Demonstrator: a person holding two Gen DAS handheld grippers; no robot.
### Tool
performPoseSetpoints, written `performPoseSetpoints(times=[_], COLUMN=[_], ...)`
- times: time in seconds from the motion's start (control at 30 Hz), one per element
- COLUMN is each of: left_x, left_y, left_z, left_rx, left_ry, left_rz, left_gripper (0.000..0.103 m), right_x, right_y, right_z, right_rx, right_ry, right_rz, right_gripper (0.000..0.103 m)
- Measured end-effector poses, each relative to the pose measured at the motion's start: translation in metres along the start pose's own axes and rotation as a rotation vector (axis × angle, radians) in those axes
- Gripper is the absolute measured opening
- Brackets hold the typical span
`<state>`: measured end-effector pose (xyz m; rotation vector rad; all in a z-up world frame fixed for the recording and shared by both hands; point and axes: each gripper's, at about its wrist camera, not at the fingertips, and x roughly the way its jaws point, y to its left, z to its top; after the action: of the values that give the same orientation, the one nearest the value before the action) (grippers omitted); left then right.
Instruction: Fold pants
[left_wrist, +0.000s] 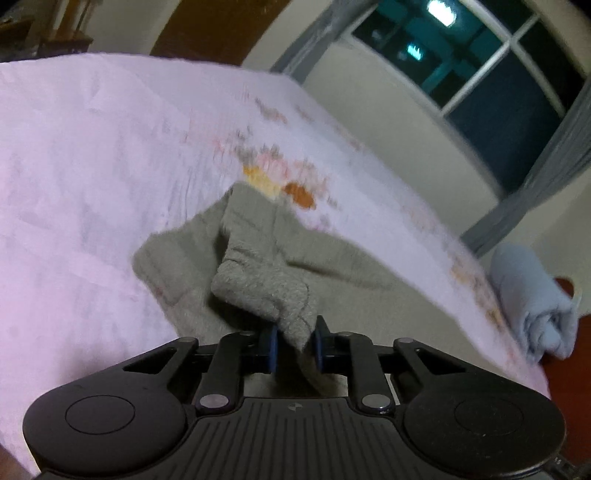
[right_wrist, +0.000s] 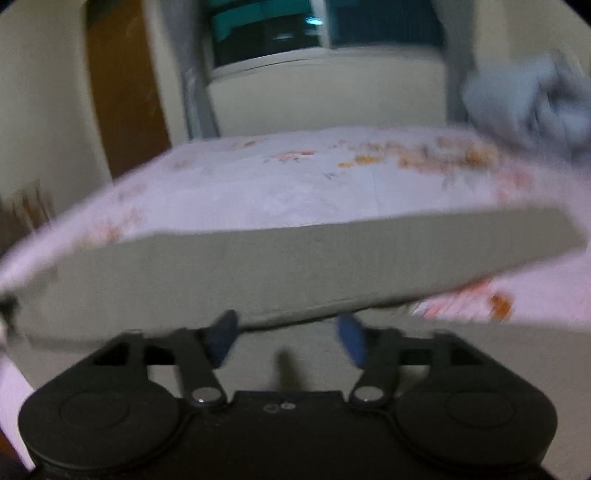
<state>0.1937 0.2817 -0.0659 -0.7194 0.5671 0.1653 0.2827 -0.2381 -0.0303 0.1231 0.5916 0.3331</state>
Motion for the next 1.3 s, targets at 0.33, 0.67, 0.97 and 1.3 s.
performPoseSetpoints(times=[0.33,0.67,0.97,1.3], left_x=[0.007,-0.007,0.027,0.008], left_y=[0.002,-0.027,0.088,0.062], left_z=[0.027,0.121,0.032,0.061], left_rx=[-0.002,0.066,-0.053,0.016], left_ry=[-0.003,-0.113,0.220,0.175], left_rz=[-0.068,-0.300,-0.227,-0.304], left_gripper=[0.019,0.019,0.018,0.018], right_x=[0.061,-0.004,-0.023,-0.061], right_y=[-0.079,-0.044,-0.032,-0.017], right_z=[-0.026,0.052,-0.098,-0.079], right_rx=[0.881,0.641,0.558,0.522], right_ry=[0.047,-0.190,0.068,-0.053], right_rz=[0.214,0.358,0.194,0.245], right_gripper=[0.030,0.000,0.000,0.000])
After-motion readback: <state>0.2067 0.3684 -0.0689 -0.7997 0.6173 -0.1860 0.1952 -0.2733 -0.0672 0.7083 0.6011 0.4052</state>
